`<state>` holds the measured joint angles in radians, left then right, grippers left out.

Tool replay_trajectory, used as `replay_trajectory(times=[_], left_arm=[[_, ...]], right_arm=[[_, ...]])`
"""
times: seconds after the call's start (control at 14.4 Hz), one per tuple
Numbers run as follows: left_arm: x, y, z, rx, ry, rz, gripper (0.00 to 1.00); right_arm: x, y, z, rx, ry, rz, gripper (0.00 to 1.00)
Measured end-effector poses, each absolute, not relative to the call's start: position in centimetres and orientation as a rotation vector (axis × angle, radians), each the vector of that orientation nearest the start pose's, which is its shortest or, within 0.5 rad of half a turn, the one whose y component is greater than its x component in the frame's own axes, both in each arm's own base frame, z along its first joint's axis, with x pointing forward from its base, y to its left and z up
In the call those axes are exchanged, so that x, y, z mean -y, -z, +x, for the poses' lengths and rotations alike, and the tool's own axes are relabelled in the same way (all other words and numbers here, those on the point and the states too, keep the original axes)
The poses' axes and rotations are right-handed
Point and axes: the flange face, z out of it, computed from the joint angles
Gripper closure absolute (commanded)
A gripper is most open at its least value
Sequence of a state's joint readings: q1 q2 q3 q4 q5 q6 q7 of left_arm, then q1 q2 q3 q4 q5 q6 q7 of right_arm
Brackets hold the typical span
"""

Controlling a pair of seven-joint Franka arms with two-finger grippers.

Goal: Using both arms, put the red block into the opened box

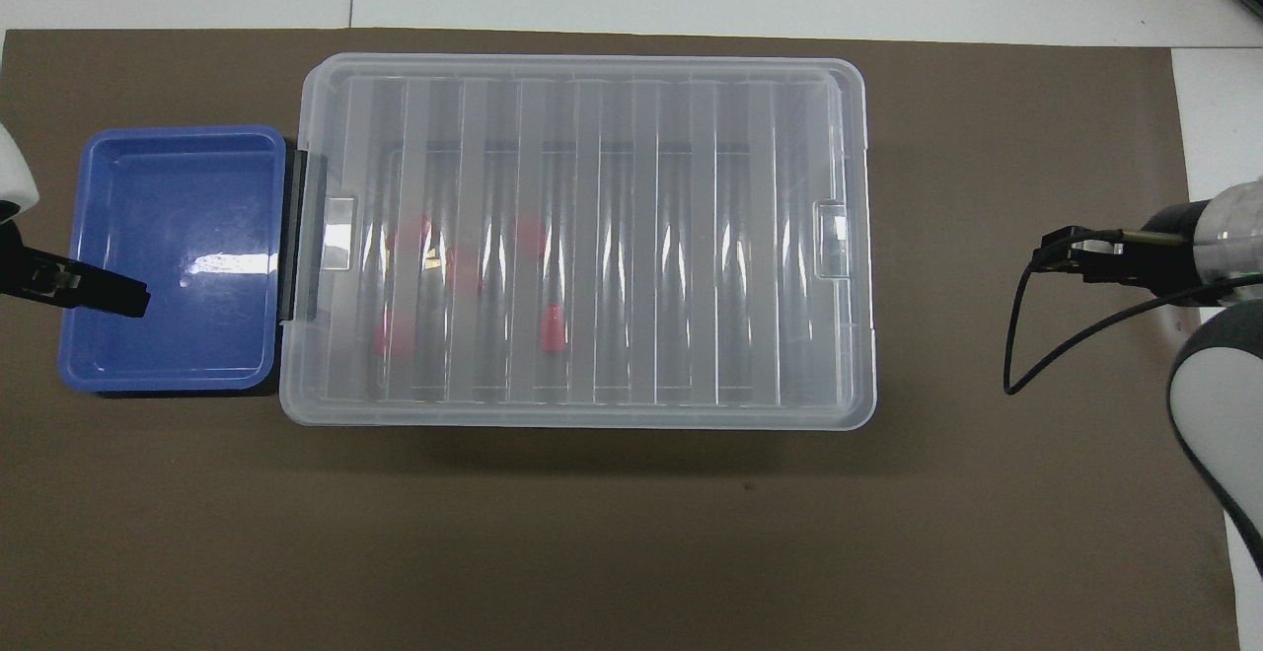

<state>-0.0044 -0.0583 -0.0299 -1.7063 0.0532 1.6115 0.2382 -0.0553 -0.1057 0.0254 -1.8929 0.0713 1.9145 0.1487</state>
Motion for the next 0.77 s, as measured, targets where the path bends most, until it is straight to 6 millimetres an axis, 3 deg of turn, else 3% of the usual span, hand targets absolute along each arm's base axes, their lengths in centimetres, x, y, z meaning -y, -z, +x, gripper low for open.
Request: replay_trajectory(times=[0.35, 0.77], left_arm=[[1.3, -59.6, 53.7, -0.424, -0.065, -3.061, 0.00], [1.3, -59.6, 53.7, -0.424, -0.065, -3.061, 0.00]], right_arm=[[1.8, -61.0, 54.8, -0.281, 0.124, -3.139, 0.00], [1.6, -60.8, 54.9, -0.275, 0.026, -3.156, 0.00]])
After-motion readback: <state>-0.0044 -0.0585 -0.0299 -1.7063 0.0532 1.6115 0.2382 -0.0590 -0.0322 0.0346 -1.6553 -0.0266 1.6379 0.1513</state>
